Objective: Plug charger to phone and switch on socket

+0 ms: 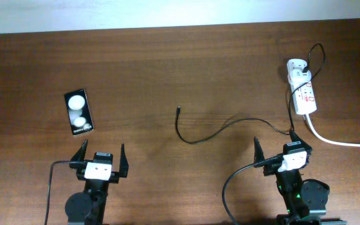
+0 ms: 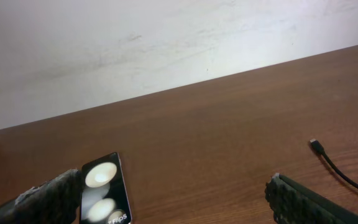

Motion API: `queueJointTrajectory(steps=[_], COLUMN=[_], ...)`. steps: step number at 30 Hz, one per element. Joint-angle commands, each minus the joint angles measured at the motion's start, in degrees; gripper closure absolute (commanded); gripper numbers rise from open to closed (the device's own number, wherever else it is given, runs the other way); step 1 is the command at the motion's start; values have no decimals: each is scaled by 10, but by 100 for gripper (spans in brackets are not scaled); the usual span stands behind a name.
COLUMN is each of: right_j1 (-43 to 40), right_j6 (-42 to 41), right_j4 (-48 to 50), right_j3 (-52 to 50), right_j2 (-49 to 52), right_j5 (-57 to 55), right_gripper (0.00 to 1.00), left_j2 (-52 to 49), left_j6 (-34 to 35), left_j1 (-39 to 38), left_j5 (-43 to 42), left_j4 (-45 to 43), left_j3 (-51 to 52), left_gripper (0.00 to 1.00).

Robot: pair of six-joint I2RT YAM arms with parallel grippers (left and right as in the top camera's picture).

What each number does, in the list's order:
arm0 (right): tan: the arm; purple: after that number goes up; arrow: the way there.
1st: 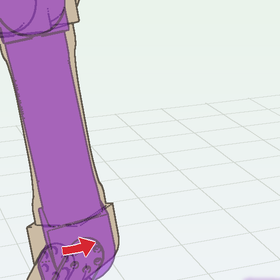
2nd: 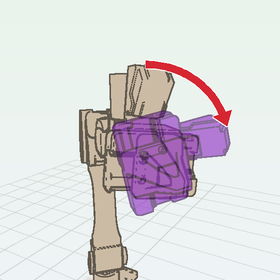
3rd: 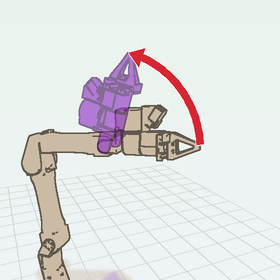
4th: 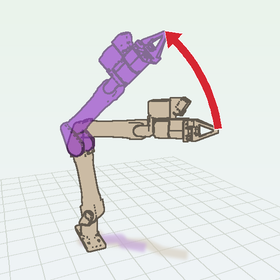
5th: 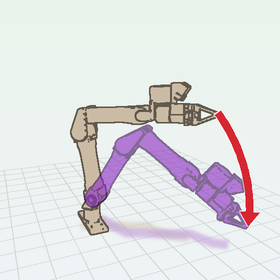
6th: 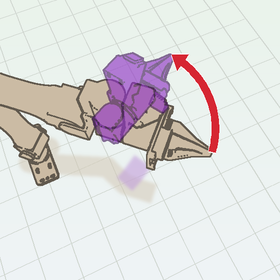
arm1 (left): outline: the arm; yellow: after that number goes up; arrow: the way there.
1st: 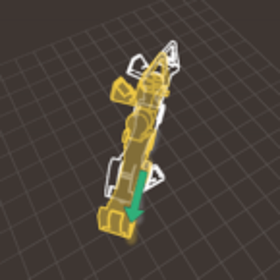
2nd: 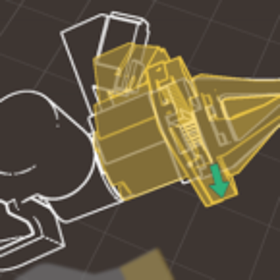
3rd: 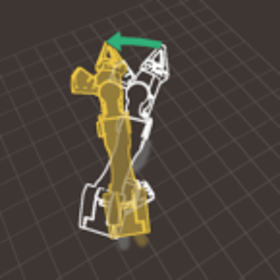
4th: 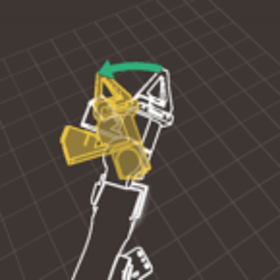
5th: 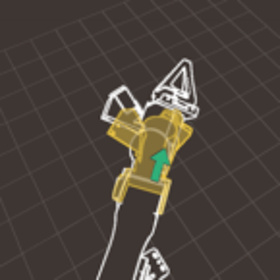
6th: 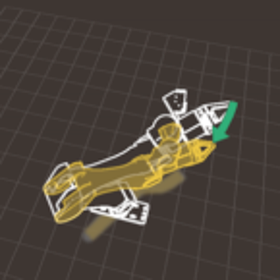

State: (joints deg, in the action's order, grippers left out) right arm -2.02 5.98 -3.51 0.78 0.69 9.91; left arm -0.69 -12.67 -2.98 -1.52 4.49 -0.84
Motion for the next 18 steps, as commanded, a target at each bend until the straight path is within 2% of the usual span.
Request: queueJointTrajectory(steps=[1,18], right_j1=[5,5], right_j6=[-4,-4], right_j4=[-1,-1], right_j3=[-5,-5], right_j2=[-5,-5], right_j5=[-3,-3], right_gripper=[1,1], left_j2=[4,4], left_j6=[-7,-7], left_j1=[2,2], left_j5=[-2,-2], left_j4=[1,-7], left_j3=[3,3], left_gripper=[1,1])
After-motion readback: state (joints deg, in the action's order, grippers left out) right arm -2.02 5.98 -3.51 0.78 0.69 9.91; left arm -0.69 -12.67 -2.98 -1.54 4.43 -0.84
